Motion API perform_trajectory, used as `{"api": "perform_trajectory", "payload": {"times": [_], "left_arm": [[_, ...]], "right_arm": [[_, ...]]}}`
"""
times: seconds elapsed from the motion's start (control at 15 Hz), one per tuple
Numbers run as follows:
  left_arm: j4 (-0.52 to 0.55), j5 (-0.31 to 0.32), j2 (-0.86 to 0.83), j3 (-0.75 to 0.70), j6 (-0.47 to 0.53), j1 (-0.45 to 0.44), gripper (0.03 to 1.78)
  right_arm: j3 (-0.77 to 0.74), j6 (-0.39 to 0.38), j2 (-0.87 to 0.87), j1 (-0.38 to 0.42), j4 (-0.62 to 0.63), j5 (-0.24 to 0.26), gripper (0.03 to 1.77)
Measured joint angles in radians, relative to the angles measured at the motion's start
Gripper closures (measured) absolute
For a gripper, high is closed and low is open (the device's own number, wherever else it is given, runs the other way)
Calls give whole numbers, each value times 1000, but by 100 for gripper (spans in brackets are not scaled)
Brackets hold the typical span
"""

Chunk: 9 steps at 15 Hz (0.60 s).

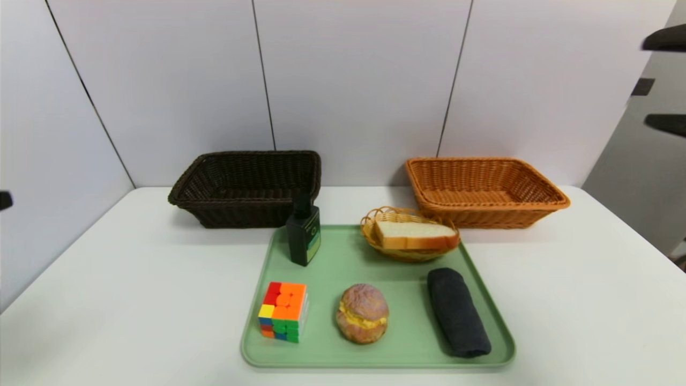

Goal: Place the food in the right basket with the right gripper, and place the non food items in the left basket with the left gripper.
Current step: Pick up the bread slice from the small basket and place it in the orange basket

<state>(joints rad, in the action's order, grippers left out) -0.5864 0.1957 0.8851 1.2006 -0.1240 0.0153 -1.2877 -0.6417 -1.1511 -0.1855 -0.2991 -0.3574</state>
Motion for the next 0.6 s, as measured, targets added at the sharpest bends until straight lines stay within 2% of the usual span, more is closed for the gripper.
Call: {"api": "perform_trajectory", "payload": {"times": [0.13,0.33,0.47,0.6], "left_arm": [[41,-1,124,85,-14,1,12],[202,-1,239,89,-29,16,12],[200,-2,277,64,-51,39,12],[186,-27,299,40,-82,81,12]], "right_arm": [[-64,-160,-117,-35,-63,-3,9],[-136,-438,-262,-96,-181,-12,9],[-142,-594,-322,-150,-198,-39,9],[-99,-637,-354,-181,-189,-78,9]]}}
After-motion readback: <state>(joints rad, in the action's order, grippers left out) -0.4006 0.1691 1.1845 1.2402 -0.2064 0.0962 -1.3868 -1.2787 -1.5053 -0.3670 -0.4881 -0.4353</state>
